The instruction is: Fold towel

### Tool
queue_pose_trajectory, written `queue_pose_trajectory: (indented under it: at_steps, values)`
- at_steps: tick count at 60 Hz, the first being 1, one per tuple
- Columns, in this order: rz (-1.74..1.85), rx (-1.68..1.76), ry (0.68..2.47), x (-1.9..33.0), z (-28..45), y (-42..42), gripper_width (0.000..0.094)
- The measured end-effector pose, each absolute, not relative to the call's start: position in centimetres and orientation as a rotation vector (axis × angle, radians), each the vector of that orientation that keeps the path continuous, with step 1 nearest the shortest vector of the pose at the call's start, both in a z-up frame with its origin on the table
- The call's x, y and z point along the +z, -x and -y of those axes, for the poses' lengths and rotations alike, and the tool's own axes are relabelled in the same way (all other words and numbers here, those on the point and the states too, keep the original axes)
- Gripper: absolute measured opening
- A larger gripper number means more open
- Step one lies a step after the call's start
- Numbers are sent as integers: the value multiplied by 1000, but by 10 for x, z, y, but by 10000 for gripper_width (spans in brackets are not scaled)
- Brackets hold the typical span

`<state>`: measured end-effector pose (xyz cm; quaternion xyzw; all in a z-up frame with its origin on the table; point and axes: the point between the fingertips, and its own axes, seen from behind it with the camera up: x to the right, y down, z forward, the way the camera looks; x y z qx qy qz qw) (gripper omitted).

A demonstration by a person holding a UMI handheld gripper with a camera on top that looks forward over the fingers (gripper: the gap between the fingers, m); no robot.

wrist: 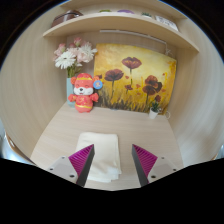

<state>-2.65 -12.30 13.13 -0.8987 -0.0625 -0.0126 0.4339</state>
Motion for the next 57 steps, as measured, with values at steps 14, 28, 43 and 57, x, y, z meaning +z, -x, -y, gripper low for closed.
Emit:
queue_pose_trajectory:
  at_steps: [14,28,43,57]
  values:
    - [109,-55,2133,210,172,22,767]
    - [32,-79,2097,234,243,18,766]
    - [16,-102,2091,244,294,26,766]
    - [15,-116,2078,251,316,26,765]
